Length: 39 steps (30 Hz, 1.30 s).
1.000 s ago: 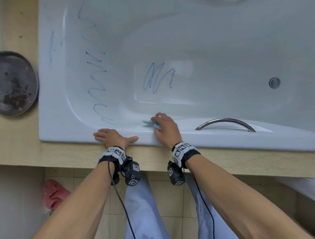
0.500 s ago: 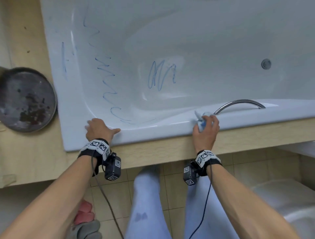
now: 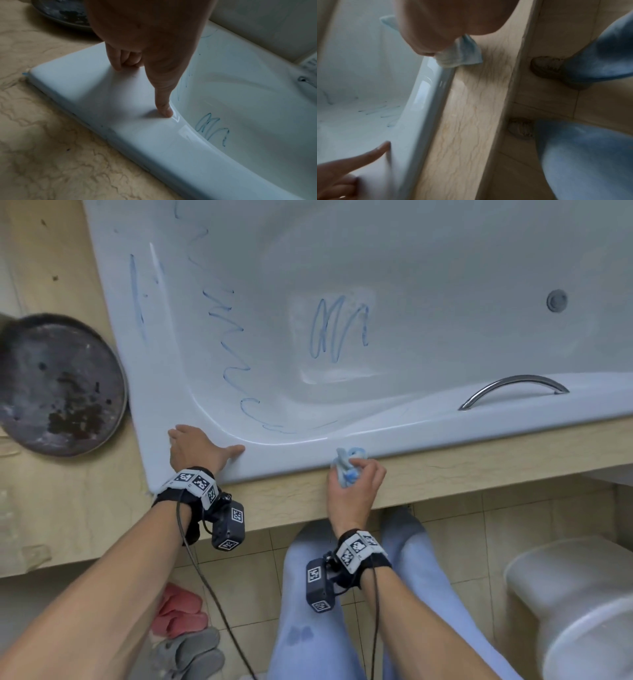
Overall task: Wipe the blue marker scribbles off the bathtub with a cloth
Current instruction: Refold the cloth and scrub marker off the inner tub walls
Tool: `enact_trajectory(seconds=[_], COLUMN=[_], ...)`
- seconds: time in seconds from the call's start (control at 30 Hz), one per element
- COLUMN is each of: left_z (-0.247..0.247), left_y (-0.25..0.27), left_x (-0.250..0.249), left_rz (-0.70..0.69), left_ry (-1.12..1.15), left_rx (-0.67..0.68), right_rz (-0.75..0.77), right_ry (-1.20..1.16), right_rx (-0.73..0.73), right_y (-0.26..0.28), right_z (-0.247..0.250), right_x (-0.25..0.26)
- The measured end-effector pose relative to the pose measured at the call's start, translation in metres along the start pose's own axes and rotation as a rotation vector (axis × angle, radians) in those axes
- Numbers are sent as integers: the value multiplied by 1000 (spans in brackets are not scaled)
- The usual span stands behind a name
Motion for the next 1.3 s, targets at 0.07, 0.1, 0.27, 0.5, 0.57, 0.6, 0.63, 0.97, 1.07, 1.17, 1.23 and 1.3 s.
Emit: enact_trajectory(seconds=[0.07,0.1,0.27,0.5,0.57,0.6,0.63,0.97,1.07,1.17,1.23,1.3], left_z=[5,7,16,9,10,10,11,13,15,16,15,14], left_y=[-4,-6,-8,-17,-17,-17,-17,-18,-16,-15,-16,-18], left_x=[3,4,2,-2,-2,-2,-2,-10,-12,-14,-11,-9], left_rz=[2,-3,-79,-131,-151,-160,-164,-191,-194,-194,-176,-161], left_ry=[25,41,46,-5,-38,-54,-64,-159,-169,-171,-143,-107], left_rx=[-4,-18,-22,88,77,72,68,26,29,44,51,64], right_rz=[30,53,91,381,377,357,347,76,148,218,234,185], right_ry=[-10,-3,177,538,636,660,688,1141,1004,816,746,685], right_rx=[47,45,-213,526,583,544,493,670,787,963,1087,1100], right_y=[-14,-26,-105,-130,-163,-185,-208,-274,-225,-153,-117,-112], right_z=[13,21,73,-50,-70,-67,-60,-3,-50,-121,-159,-171], right_x=[6,9,3,36,43,47,50,-10,8,30,45,55])
Point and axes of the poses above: each hand's wrist, its own y-axis away from the middle knuckle, its own z-axis out of the back of the hand, x = y × z, the point moved 7 cm from there along -y, towards the middle knuckle, and after that the axes turned 7 degrees about z, right-handed, at the moved point
